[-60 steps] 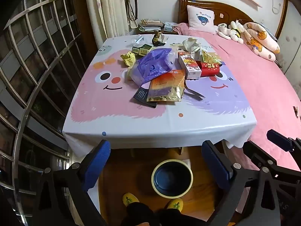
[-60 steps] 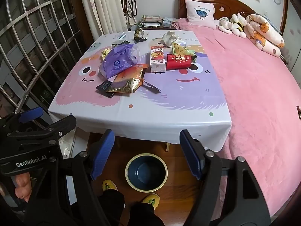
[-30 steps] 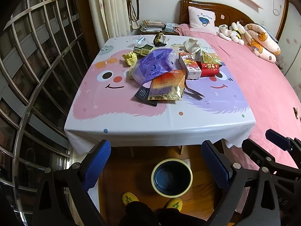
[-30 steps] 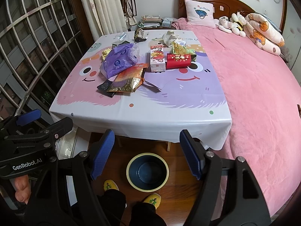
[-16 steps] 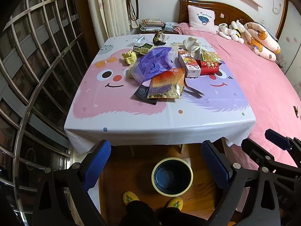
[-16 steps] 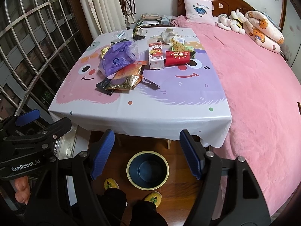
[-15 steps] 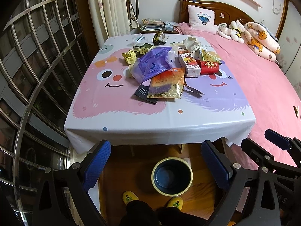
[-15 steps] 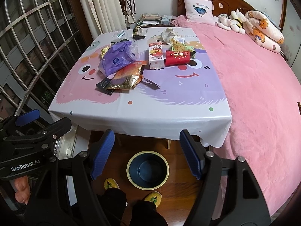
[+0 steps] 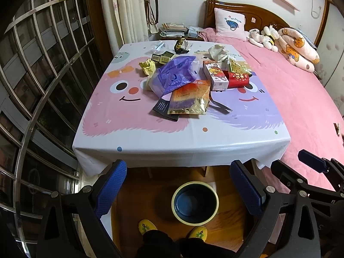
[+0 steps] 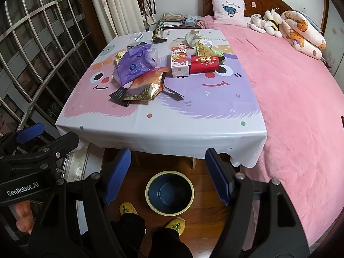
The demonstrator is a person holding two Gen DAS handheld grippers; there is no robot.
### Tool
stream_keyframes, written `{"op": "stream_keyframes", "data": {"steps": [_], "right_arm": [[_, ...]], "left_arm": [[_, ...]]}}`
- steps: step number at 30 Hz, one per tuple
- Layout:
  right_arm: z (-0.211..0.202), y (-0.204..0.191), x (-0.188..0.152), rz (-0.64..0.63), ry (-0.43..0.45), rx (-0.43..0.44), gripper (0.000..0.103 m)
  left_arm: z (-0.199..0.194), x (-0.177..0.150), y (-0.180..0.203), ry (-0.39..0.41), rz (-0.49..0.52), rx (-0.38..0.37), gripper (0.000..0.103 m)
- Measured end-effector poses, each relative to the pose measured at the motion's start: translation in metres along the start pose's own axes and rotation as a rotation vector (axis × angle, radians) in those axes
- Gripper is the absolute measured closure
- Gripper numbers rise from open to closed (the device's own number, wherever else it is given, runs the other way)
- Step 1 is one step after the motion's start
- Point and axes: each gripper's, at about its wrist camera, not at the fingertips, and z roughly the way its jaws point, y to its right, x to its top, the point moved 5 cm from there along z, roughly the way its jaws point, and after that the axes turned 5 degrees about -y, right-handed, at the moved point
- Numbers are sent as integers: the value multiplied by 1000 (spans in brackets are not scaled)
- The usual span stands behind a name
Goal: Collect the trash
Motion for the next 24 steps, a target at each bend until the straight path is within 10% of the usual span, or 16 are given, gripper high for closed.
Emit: {"op": "stream_keyframes", "data": {"steps": [24], "right_arm": [[2,0,11,-20,7,33,33]], "left_arm": [[-8,18,-3,10,-18,29,5]]}}
